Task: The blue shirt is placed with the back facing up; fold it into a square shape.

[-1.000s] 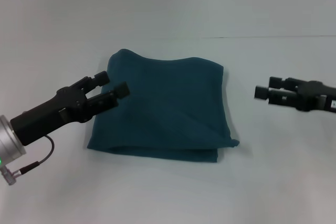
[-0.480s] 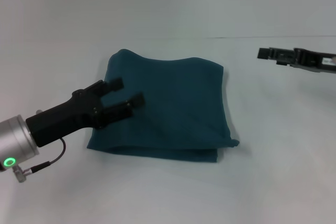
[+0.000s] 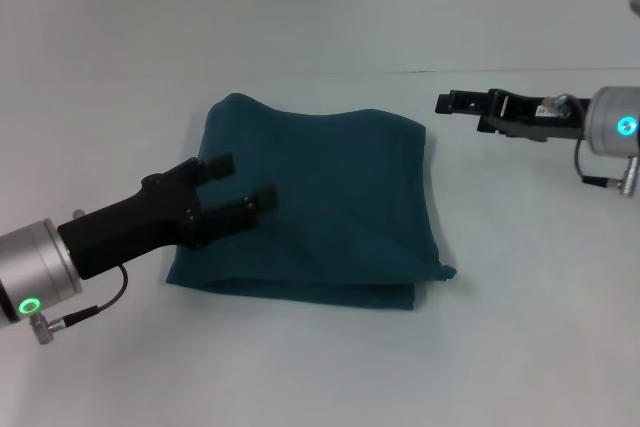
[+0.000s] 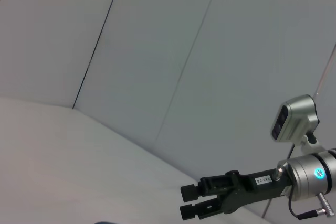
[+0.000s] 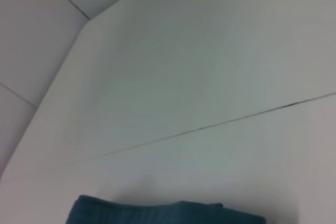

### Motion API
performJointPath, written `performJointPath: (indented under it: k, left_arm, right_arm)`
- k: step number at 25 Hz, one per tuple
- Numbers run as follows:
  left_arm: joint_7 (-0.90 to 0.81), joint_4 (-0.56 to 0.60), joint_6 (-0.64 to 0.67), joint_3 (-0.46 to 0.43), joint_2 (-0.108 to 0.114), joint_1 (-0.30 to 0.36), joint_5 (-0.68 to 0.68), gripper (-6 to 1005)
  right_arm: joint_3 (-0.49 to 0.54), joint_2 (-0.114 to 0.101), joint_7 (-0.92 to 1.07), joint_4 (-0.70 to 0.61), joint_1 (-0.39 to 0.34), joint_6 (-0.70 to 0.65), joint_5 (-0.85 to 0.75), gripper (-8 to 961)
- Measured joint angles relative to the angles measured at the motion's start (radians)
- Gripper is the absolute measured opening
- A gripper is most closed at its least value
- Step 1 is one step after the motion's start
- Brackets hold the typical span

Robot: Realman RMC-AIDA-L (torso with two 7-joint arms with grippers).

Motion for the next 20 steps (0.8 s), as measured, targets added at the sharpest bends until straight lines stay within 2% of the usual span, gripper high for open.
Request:
performJointPath:
  k: [4, 7, 12, 16, 20]
  left_arm:
    - [0.000, -0.001, -0.025, 0.000, 0.000, -0.005, 0.018, 950]
    - [0.000, -0.002, -0.035, 0.000, 0.001, -0.009, 0.030, 949]
    - [0.001, -0.004, -0.038, 0.000, 0.003, -0.011, 0.034, 949]
    - [0.001, -0.004, -0.040, 0.000, 0.003, -0.012, 0.036, 949]
    - [0.001, -0.004, -0.040, 0.000, 0.003, -0.013, 0.036, 949]
  right_arm:
    - [0.002, 0.043, -0.034, 0.019, 0.001, 0.098, 0.023, 910]
    - [0.005, 0.062, -0.089, 0.047, -0.004, 0.153, 0.085, 909]
    - [0.002, 0.066, -0.207, 0.119, -0.001, 0.199, 0.238, 908]
    - [-0.001, 0.066, -0.216, 0.136, 0.005, 0.202, 0.253, 906]
    - [-0.024, 0.066, -0.212, 0.148, 0.010, 0.164, 0.249, 857]
